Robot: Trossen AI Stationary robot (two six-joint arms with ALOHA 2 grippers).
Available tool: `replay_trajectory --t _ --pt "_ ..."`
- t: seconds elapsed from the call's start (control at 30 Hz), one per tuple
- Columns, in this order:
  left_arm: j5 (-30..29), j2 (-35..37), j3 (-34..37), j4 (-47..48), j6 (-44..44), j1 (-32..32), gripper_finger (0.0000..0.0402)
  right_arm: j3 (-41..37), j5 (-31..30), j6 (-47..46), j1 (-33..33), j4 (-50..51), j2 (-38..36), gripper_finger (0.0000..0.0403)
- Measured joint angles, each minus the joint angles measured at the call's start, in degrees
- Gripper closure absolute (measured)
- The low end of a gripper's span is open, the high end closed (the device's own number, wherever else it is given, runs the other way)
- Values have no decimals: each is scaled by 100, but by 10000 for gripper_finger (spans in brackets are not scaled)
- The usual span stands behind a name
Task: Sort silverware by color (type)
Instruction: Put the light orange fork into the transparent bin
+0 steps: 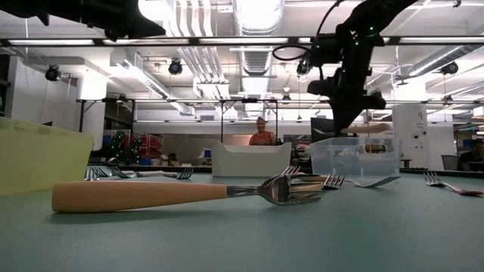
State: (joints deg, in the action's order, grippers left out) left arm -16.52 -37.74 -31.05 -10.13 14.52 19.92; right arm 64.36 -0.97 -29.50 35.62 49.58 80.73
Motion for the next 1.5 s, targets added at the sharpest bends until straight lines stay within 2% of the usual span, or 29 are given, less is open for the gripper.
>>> replay_trajectory --t 0.07,0.23,0.77,0.9,1.5 --pt "0 -30 0 4 8 0 402 48 -48 -152 4 -14 44 384" --pt "-2 -69 0 2 92 1 402 50 -54 -1189 30 -2 94 384" --pt "-146 -91 0 102 194 0 402 86 -61 -2296 -83 522 76 385" --pt "-391 -152 0 138 269 2 402 74 -61 -2398 -155 520 76 385" --pt "-404 -229 0 122 300 2 402 -3 -511 -2485 -144 564 111 385"
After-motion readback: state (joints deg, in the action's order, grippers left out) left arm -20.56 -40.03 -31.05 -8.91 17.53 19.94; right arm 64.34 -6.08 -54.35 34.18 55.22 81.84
